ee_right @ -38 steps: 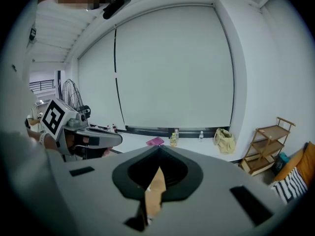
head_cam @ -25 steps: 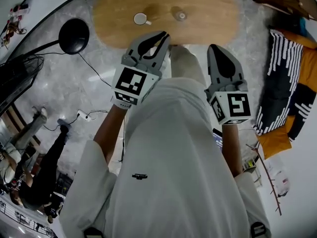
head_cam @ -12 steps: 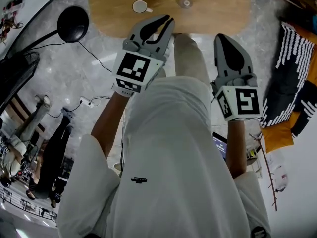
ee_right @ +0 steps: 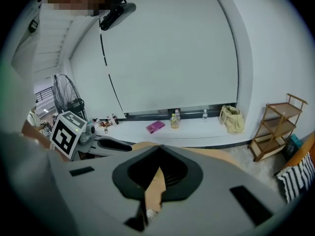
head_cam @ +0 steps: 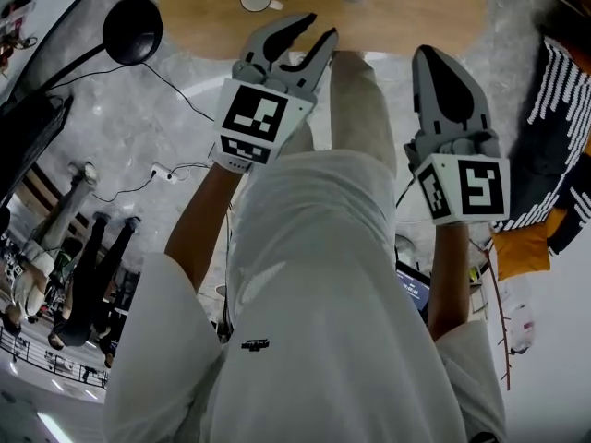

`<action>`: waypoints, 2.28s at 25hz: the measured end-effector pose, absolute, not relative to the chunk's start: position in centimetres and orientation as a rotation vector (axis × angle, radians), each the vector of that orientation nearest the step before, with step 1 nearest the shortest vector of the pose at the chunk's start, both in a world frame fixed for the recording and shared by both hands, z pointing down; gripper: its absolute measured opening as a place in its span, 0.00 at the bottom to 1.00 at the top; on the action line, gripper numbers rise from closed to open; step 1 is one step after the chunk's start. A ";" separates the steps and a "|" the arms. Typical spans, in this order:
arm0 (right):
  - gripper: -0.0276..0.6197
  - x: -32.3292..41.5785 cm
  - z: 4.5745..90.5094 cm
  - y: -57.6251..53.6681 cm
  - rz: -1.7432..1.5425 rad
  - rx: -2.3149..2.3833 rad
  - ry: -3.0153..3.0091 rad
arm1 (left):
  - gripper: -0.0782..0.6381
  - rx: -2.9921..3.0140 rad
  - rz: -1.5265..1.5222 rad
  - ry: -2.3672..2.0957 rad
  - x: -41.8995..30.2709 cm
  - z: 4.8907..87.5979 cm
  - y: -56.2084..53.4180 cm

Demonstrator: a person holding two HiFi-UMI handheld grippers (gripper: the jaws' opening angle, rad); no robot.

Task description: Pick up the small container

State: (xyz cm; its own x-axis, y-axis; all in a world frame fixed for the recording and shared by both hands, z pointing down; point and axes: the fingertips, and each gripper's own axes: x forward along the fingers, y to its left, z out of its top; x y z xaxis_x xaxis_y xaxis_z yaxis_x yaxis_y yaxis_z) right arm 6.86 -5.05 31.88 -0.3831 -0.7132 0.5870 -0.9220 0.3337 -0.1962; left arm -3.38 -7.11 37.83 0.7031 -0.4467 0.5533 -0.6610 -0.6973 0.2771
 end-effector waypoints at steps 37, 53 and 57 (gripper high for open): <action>0.05 10.3 44.7 -9.1 0.892 1.352 -2.228 | 0.58 2.340 0.824 -0.934 1.8 55.1 -9.4; 0.05 13.2 48.4 -9.2 0.954 1.339 -2.199 | 0.58 2.298 0.946 -0.934 4.3 62.2 -10.1; 0.05 13.4 49.3 -9.2 0.917 1.307 -2.194 | 0.58 2.282 1.008 -0.919 4.4 64.2 -10.1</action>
